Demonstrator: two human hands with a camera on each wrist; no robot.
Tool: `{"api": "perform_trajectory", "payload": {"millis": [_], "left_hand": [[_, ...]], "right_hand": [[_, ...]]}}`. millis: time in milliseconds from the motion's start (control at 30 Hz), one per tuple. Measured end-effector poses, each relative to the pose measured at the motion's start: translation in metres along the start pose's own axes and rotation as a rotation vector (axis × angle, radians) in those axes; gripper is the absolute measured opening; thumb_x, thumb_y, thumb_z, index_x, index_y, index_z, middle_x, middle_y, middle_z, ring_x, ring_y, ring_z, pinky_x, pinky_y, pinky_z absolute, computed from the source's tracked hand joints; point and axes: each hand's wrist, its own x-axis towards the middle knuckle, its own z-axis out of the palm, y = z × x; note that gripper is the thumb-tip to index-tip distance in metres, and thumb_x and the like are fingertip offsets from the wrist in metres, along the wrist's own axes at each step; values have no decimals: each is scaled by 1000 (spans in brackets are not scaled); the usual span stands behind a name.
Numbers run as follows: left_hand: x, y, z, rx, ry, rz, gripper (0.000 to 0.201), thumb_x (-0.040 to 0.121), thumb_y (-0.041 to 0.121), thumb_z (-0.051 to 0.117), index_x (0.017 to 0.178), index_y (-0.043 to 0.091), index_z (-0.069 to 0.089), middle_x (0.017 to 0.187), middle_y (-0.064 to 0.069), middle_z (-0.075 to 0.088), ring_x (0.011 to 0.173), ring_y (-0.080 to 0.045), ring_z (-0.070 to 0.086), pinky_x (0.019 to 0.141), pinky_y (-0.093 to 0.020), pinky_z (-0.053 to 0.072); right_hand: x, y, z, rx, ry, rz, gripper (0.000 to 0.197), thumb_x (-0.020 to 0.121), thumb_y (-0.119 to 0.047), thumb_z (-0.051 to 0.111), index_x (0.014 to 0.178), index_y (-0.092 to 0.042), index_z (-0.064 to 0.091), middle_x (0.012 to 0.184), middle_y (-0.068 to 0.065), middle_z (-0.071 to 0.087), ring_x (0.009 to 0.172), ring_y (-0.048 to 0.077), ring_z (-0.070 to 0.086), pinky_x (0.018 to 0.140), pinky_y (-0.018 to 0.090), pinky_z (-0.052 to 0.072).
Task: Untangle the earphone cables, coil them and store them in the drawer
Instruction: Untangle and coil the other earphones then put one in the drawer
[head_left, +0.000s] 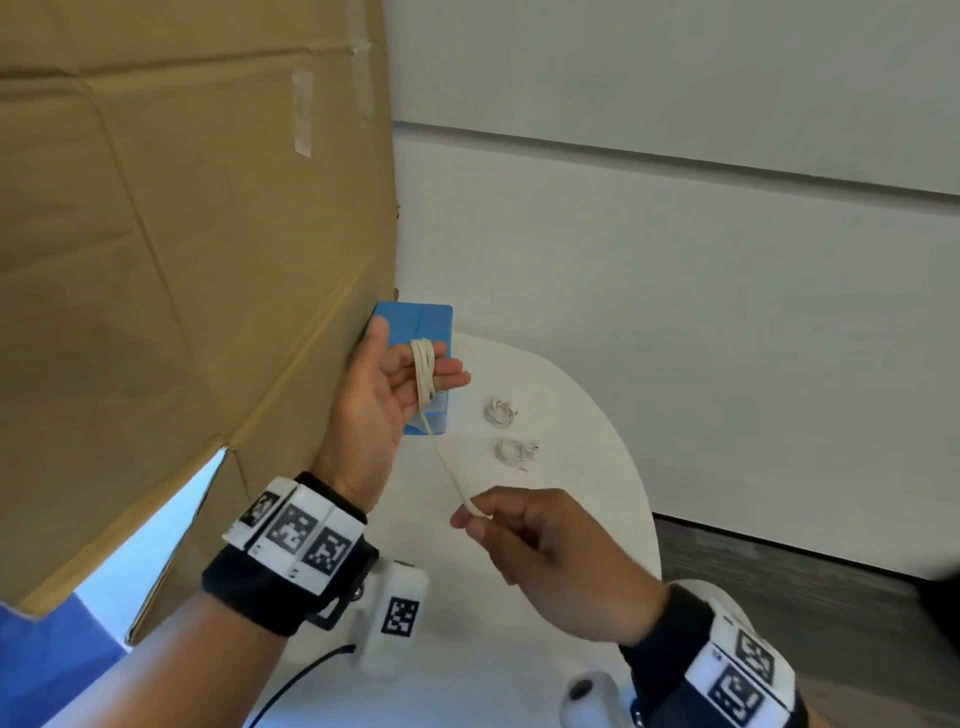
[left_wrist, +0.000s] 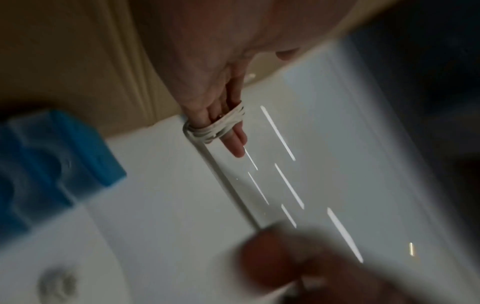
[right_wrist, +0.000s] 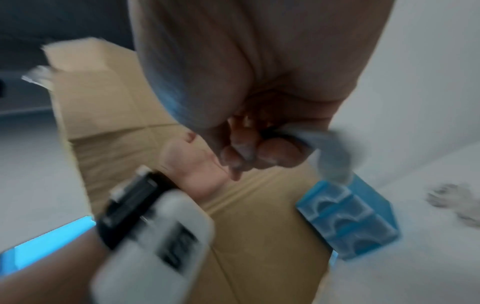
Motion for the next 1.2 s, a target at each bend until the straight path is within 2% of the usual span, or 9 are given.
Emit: {"api": "perform_trajectory", "payload": {"millis": [100, 200, 400, 533, 633, 767, 900, 1067, 1200], "left_hand": [[-5, -13, 3, 326, -101, 123, 66, 89, 60, 32, 96, 7, 70, 92, -12, 74, 91, -22, 71, 83, -27, 50], [-17, -20, 12, 451, -258, 189, 71, 86, 66, 30, 86, 8, 72, 80, -11, 72, 80, -28, 69, 86, -39, 51], [-18, -6, 23, 196, -326, -82, 82, 86, 69, 28, 84, -3, 67, 70, -17, 64, 60, -24, 61, 65, -30, 49], [-16, 2, 20, -129, -258, -153, 64, 88, 55, 35, 85, -1, 66, 73, -13, 64, 64, -21, 62, 75, -35, 49], [-13, 1, 17, -312, -154, -189, 54, 96, 45, 36, 92, 0, 65, 79, -12, 66, 76, -24, 65, 85, -36, 51], [-13, 0, 19, -419, -14, -204, 43, 100, 35, 40, 94, 0, 64, 81, -11, 67, 80, -23, 67, 90, -35, 52], [-17, -4, 25, -415, 23, -207, 38, 100, 31, 41, 95, 2, 65, 86, -11, 69, 83, -21, 70, 83, -32, 54], [-13, -4, 25, -398, 87, -253, 22, 93, 30, 55, 91, 10, 66, 87, -4, 67, 81, -15, 69, 81, -30, 54], [-7, -3, 18, -396, 111, -350, 30, 92, 38, 56, 72, 15, 56, 69, 0, 54, 59, -13, 59, 50, -26, 50]], "right_hand": [[-1, -27, -18, -45, 107, -150, 18, 100, -24, 53, 93, -14, 67, 56, -13, 43, 53, 5, 35, 53, 20, 31], [16, -42, -46, -105, 297, -245, 19, 99, -18, 56, 87, -10, 69, 60, -11, 50, 54, 11, 40, 55, 23, 36], [58, -24, -65, 58, 523, -174, 4, 90, -12, 69, 87, -11, 72, 68, -9, 64, 60, 5, 55, 61, 17, 46], [60, 2, -46, 134, 475, -96, 9, 91, -12, 67, 93, -10, 76, 68, 3, 66, 57, 10, 55, 55, 27, 49], [49, 10, -16, 96, 399, -72, 13, 94, -12, 64, 100, -15, 74, 67, -5, 65, 55, 5, 54, 55, 26, 49], [41, 0, 12, 154, 482, -40, 10, 93, -16, 65, 97, -21, 56, 65, 8, 65, 53, 15, 58, 55, 36, 53], [42, -15, 20, 360, 503, 2, 19, 91, -12, 67, 77, -6, 56, 62, 9, 65, 50, 17, 59, 53, 29, 51], [38, -24, 17, 558, 379, -48, 21, 99, -6, 49, 91, 6, 64, 76, 8, 69, 65, 21, 61, 65, 34, 52], [37, -23, 17, 386, 378, -108, 22, 100, -2, 47, 90, 0, 67, 76, 7, 69, 64, 18, 63, 58, 27, 51]]}}
